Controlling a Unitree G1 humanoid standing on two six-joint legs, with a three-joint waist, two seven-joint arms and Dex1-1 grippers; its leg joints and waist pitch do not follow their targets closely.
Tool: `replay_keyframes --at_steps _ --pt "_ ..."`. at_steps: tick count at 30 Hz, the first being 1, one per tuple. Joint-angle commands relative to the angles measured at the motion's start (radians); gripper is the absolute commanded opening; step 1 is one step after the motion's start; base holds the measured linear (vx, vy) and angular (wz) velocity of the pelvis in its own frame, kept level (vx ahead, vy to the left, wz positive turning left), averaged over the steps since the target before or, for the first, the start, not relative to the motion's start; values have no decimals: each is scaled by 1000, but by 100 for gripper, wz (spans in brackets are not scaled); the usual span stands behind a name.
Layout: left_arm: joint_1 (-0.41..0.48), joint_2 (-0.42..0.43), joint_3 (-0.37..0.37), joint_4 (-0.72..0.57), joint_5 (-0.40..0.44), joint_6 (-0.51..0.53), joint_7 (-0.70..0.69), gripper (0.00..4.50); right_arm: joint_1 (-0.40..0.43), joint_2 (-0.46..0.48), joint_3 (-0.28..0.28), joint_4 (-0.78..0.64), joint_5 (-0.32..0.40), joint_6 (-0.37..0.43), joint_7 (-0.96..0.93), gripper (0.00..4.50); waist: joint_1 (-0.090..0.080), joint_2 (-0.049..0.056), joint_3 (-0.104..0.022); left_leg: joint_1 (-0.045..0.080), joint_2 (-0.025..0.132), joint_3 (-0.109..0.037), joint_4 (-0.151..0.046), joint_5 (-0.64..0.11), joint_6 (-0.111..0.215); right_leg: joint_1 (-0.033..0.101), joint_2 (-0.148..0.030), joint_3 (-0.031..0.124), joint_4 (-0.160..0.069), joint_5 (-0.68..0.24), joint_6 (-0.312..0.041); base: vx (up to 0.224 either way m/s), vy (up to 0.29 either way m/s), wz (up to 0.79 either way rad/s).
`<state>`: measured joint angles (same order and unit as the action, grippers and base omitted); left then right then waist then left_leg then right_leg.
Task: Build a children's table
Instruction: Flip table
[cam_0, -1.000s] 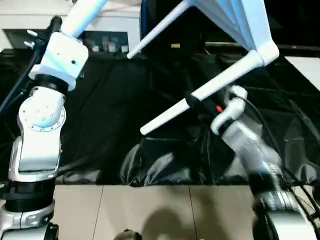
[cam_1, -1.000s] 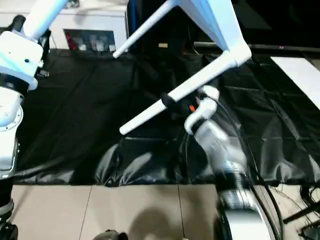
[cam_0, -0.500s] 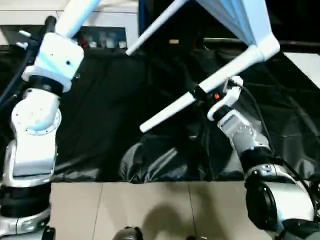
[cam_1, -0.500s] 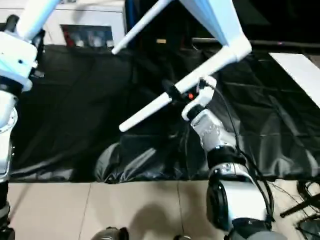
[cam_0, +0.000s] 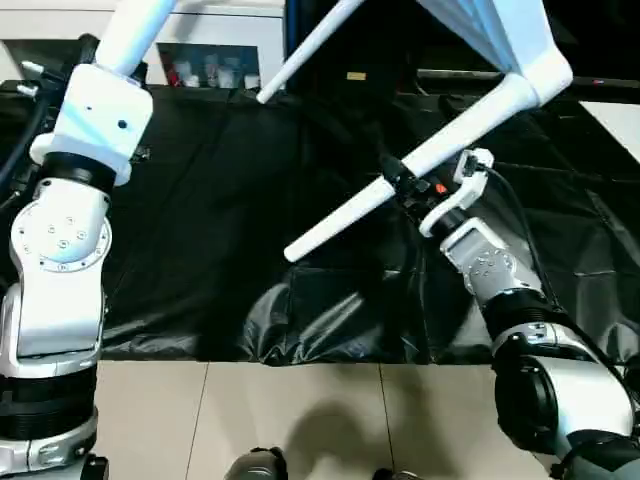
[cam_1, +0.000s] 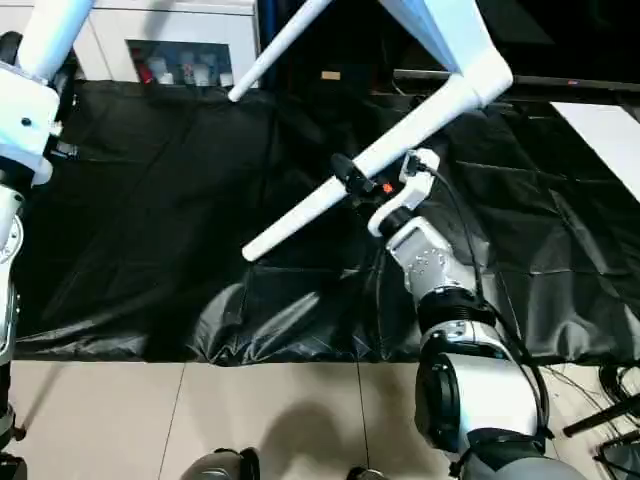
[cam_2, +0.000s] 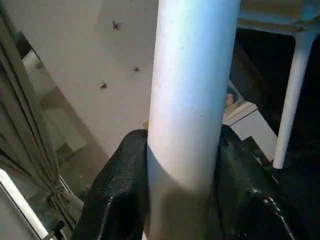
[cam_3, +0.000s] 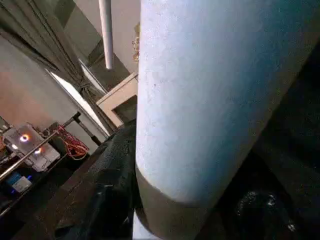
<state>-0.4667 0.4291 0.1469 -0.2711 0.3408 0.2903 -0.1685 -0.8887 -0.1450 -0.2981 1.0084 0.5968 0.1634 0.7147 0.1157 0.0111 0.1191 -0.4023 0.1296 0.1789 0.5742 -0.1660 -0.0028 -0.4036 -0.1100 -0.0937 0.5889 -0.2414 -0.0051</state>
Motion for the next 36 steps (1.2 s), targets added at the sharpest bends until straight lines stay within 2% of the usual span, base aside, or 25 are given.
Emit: replay_keyframes --at_steps 1,4,6,7,9,11,14,15,16,17,18,20,23,25,27,28,30,32,33,34,35,36 --pt "46 -27 -76 68 -35 42 -59 159 -55 6 25 -57 -10 -14 57 172 -5 0 -41 57 102 -67 -100 -696 -101 -6 -86 59 -94 -474 -118 0 0 0" --pt "47 -28 -71 72 -37 39 -58 158 -44 -2 30 -106 -10 -5 66 168 -6 0 -39 63 101 -67 -100 -726 -108 -10 -83 56 -98 -499 -107 0 0 0" --pt "52 -29 -64 75 -43 37 -56 156 -20 -8 35 -180 0 13 69 167 -7 0 -38 60 101 -66 -109 -729 -111 -2 -78 51 -95 -479 -100 0 0 0" --pt "55 -34 -59 78 -51 34 -55 156 2 -12 38 -243 7 31 69 167 -6 -6 -37 59 102 -63 -113 -710 -107 0 -76 53 -98 -466 -95 0 0 0" --pt "57 -37 -56 80 -57 32 -55 155 16 -15 41 -284 12 43 69 165 1 -9 -42 58 104 -56 -109 -625 -96 -5 -87 64 -97 -427 -104 0 0 0" --pt "62 -49 -51 84 -72 26 -53 152 53 -24 51 -388 25 76 67 164 5 -8 -40 53 107 -51 -108 -545 -82 -1 -89 69 -98 -385 -117 0 0 0" --pt "71 -74 -45 93 -99 28 -52 152 107 -41 63 -544 44 125 44 161 9 -10 -43 51 109 -46 -112 -491 -84 3 -78 69 -88 -300 -121 0 0 0" --pt "79 -88 -46 106 -114 30 -57 152 150 -54 73 -660 55 161 15 161 11 -11 -44 50 109 -42 -112 -468 -82 4 -78 70 -85 -267 -129 0 0 0" --pt "82 -92 -47 111 -119 30 -59 152 162 -58 76 -692 57 170 6 161 12 -10 -42 48 109 -42 -112 -455 -80 5 -77 71 -84 -259 -127 0 0 0" --pt "89 -101 -47 125 -129 25 -61 152 200 -65 91 -779 54 190 -22 161 20 -12 -46 55 109 -34 -110 -419 -73 1 -73 77 -84 -239 -115 0 0 0" --pt "92 -104 -47 132 -135 20 -61 152 222 -66 98 -828 50 205 -40 161 20 -15 -47 56 108 -31 -108 -409 -68 0 -72 78 -83 -233 -115 0 0 0" --pt "100 -113 -45 146 -144 24 -61 152 268 -62 122 -908 26 224 -78 161 22 -17 -49 57 107 -25 -105 -384 -53 -4 -71 86 -85 -256 -113 0 0 0" --pt "111 -124 -41 165 -153 22 -61 152 318 -53 161 -976 -13 232 -111 161 19 -13 -52 45 106 -25 -105 -345 -42 1 -69 86 -83 -252 -114 18 -5 1" --pt "129 -137 -34 196 -169 7 -60 152 379 -31 219 -1048 -67 237 -155 161 18 -16 -53 47 106 -22 -105 -337 -42 -1 -64 86 -81 -226 -112 55 -18 5" --pt "140 -145 -28 212 -182 -2 -61 152 408 -18 251 -1081 -94 237 -176 161 16 -12 -55 40 105 -25 -105 -335 -41 3 -63 86 -79 -204 -111 69 -22 3" --pt "151 -149 -25 226 -188 -4 -58 152 430 -8 280 -1110 -131 248 -214 161 16 -11 -58 40 105 -26 -105 -323 -42 4 -59 84 -75 -178 -108 84 -25 1" --pt "164 -149 -24 243 -193 -11 -56 152 453 2 315 -1147 -167 268 -264 161 14 -14 -60 41 102 -25 -104 -337 -57 5 -56 85 -76 -166 -106 76 -30 0" --pt "186 -148 -21 267 -199 -18 -53 152 481 9 371 -1201 -225 303 -338 161 13 -13 -68 40 103 -26 -102 -290 -60 10 -50 83 -65 -72 -103 80 -28 -2" --pt "189 -147 -20 269 -199 -18 -53 152 484 10 378 -1207 -231 306 -344 161 12 -13 -74 42 102 -25 -98 -244 -65 14 -41 81 -53 37 -108 84 -26 -3" --pt "202 -146 -19 277 -197 -21 -52 152 493 14 403 -1228 -250 315 -365 161 12 -13 -74 42 102 -25 -98 -244 -65 14 -41 81 -53 37 -108 71 -25 0" --pt "206 -145 -18 279 -197 -22 -51 152 495 15 410 -1234 -256 317 -370 161 12 -14 -76 43 98 -21 -91 -198 -67 16 -33 82 -46 135 -112 51 -26 4" --pt "216 -144 -16 280 -195 -22 -50 152 503 16 426 -1251 -270 324 -375 161 12 -19 -74 43 98 -19 -91 -204 -64 17 -34 82 -48 141 -113 51 -26 4"
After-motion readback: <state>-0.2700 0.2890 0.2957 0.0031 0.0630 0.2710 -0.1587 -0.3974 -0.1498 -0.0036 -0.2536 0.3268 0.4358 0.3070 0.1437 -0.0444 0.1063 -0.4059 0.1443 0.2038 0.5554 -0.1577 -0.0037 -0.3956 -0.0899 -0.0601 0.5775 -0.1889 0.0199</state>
